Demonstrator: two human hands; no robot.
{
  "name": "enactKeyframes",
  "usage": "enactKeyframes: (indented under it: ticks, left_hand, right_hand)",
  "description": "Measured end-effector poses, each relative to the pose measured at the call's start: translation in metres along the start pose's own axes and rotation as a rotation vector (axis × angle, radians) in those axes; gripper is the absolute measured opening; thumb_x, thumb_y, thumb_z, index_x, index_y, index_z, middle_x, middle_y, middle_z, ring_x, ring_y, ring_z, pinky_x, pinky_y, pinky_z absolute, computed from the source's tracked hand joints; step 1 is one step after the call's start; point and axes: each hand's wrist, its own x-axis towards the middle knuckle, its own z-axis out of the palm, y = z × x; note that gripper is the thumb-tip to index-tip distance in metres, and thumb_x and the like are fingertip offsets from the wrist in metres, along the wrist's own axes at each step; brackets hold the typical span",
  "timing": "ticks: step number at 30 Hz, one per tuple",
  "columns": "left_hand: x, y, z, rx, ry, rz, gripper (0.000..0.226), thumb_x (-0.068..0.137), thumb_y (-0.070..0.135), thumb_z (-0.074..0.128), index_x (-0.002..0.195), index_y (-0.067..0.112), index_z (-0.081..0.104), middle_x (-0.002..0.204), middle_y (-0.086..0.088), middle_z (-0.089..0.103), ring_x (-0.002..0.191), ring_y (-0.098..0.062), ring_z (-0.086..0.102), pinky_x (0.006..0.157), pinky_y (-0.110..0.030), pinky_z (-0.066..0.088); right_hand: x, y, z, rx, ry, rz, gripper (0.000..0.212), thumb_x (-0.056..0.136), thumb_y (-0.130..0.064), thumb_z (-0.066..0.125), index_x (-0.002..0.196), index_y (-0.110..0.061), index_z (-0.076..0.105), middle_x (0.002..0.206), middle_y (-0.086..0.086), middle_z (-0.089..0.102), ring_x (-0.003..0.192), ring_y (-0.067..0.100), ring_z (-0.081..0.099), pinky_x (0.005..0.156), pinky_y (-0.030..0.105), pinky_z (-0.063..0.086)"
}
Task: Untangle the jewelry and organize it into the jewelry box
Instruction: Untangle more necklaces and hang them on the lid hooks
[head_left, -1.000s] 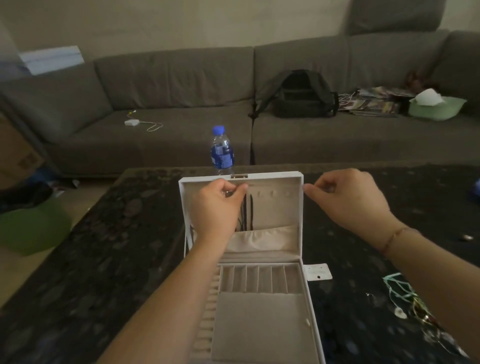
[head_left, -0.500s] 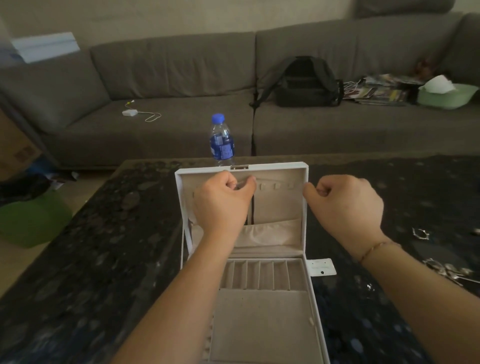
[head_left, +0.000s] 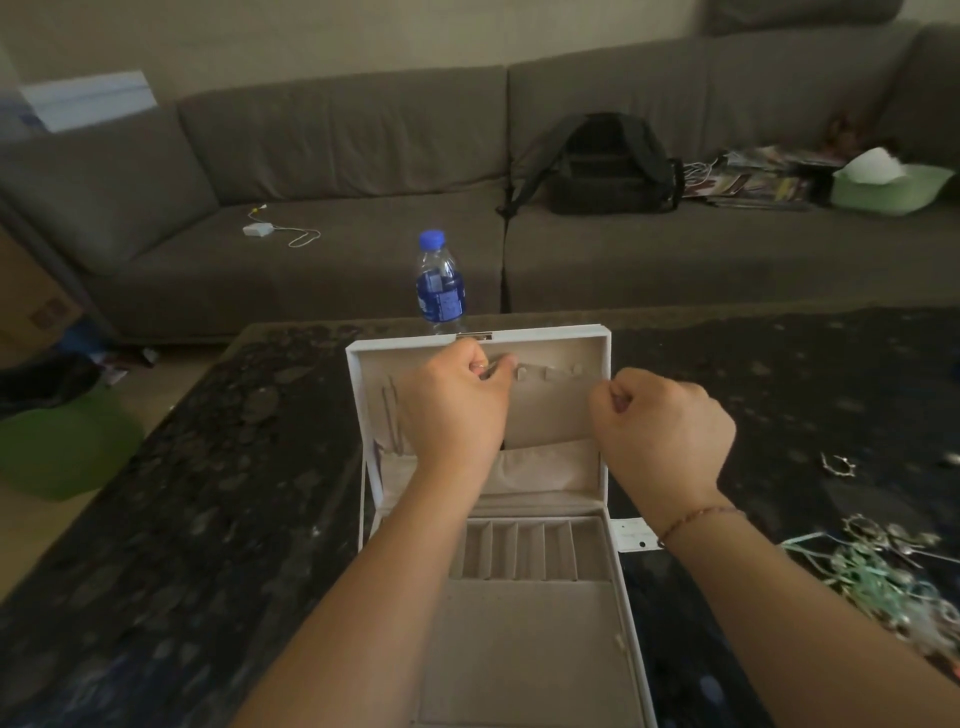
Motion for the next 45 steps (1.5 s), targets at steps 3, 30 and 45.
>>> enactKeyframes:
  ticks: [3, 30, 45]
  left_hand:
    - [0.0, -0.003, 0.001, 0.044, 0.011, 0.065, 0.053, 0.081, 0.03, 0.08, 0.055, 0.026, 0.035, 0.047, 0.011, 0.037, 0.044, -0.007, 0.034, 0.045, -0.022, 0.026]
    - [-0.063, -0.056, -0.002, 0.201, -0.516, 0.453, 0.022, 0.102, 0.027, 0.038, 0.084, 0.021, 0.05, 0.074, 0.001, 0.057, 0.066, -0.022, 0.052, 0.059, -0.04, 0.043]
    - [-0.063, -0.06, -0.022, 0.092, -0.456, 0.384, 0.035, 0.098, 0.023, 0.044, 0.129, 0.015, 0.059, 0.129, 0.004, 0.055, 0.116, -0.01, 0.051, 0.099, -0.025, 0.044]
  right_hand:
    - [-0.005, 0.0, 0.003, -0.024, -0.022, -0.035, 0.042, 0.081, -0.009, 0.062, 0.044, -0.018, 0.042, 0.038, -0.007, 0.03, 0.029, 0.016, 0.031, 0.04, 0.018, 0.033]
    - [-0.052, -0.012, -0.009, 0.075, -0.587, 0.076, 0.024, 0.102, -0.034, 0.044, 0.083, -0.029, 0.059, 0.069, -0.01, 0.06, 0.059, 0.006, 0.058, 0.055, 0.023, 0.05]
    - [-0.007, -0.037, -0.025, 0.411, -0.805, 0.301, 0.036, 0.102, -0.033, 0.044, 0.075, -0.016, 0.06, 0.073, 0.006, 0.063, 0.065, 0.017, 0.058, 0.056, 0.023, 0.048]
